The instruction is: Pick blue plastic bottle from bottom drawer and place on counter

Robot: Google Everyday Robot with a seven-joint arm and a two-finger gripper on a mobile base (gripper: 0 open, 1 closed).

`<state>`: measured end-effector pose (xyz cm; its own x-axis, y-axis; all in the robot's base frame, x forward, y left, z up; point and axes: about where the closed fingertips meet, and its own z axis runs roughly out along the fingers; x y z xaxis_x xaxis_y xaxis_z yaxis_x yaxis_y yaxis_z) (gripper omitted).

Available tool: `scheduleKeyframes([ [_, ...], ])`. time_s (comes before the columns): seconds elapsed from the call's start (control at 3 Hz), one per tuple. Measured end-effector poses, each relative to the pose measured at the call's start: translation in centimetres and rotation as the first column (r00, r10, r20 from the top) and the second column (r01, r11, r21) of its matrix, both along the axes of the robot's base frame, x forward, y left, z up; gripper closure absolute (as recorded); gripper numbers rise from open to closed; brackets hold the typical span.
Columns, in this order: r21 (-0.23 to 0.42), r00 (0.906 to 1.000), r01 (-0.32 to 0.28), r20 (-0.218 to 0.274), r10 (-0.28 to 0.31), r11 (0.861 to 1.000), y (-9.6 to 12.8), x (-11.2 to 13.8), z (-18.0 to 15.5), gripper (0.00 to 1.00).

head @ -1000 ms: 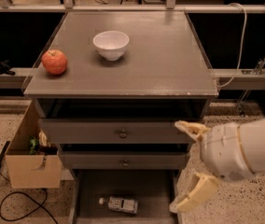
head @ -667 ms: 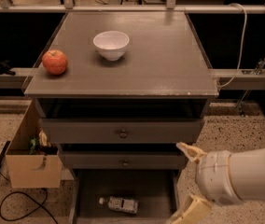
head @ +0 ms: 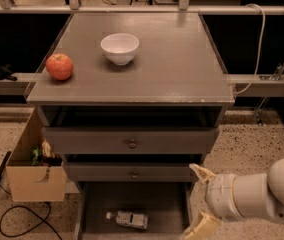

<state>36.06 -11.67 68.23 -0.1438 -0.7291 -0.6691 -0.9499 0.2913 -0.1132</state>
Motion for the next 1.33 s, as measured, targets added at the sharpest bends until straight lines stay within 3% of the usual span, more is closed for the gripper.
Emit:
scheduleKeyframes([
  [0.33,0.060,0.9993,0.009,-0.037,-0.007,0.998,-1.1,2.7,-4.0,0.00],
  [0.67,0.052,0.9994,0.003,-0.035,-0.002,0.999,-0.9,2.9,-4.1,0.00],
  [1.0,0.005,0.9993,-0.030,-0.020,0.030,1.000,-0.1,4.7,-6.0,0.00],
  [1.33,-0.003,0.9974,-0.072,0.005,0.072,0.997,-0.4,6.9,-8.5,0.00],
])
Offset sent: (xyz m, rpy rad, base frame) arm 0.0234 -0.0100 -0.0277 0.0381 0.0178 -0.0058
